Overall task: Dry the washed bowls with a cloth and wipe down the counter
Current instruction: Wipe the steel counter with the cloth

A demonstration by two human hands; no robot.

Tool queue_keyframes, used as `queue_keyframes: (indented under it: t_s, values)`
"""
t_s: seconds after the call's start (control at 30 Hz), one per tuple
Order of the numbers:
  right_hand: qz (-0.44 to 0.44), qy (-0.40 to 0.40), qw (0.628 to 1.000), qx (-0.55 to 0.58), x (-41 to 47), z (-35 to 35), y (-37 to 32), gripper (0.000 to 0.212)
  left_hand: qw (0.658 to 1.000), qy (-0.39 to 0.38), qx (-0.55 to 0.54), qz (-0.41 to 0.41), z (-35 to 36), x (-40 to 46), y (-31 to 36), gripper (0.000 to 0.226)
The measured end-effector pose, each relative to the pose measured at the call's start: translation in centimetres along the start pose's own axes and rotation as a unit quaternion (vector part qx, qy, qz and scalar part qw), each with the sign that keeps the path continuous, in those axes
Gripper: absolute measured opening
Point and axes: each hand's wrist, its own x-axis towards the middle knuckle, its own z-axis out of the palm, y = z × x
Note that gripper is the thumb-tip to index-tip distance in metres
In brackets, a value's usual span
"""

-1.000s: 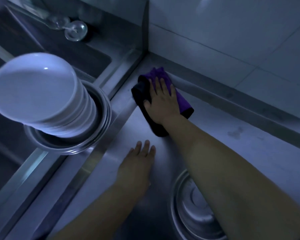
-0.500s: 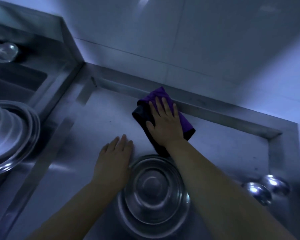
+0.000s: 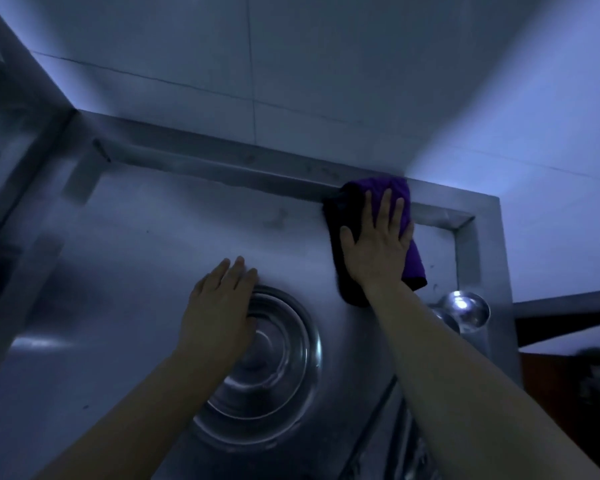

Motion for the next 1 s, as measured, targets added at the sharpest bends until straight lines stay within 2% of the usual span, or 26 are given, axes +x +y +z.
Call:
queue_keyframes:
  t_s: [0.1,0.17,0.57,0.73,0.83,1.0]
  values:
    - [0.072,-0.015,0.997,0.007,-1.2,0.1,0.3,0.072,1.0,0.005,0.002,-0.004,0.3,-0.9,-0.5,0.071]
    - [0.074,-0.026,0.997,0.004,-2.5,0.1,-0.1,0.071,1.0,0.008,0.003,-0.004,0.5,-1.8,-0.9,0.07]
    - [-0.088,-0.044,0.995,-0.002,-11.2,0.8,-2.2,0.072,0.998,0.047,-0.034,0.028,1.9,-7.9,-2.5,0.059]
    - [-0.15,-0.057,0.987,-0.022,-13.9,0.6,-1.7,0.071,0.988,0.029,0.068,0.136,3.2,-9.7,-3.5,0.044]
    - [-0.186,-0.059,0.981,-0.018,-15.6,0.3,-1.6,0.068,0.973,0.026,0.135,0.183,3.7,-10.7,-4.0,0.023]
    - [-0.23,-0.057,0.97,0.051,-18.5,-0.3,-2.3,0.058,0.973,-0.011,0.139,0.186,4.0,-11.6,-4.7,0.029]
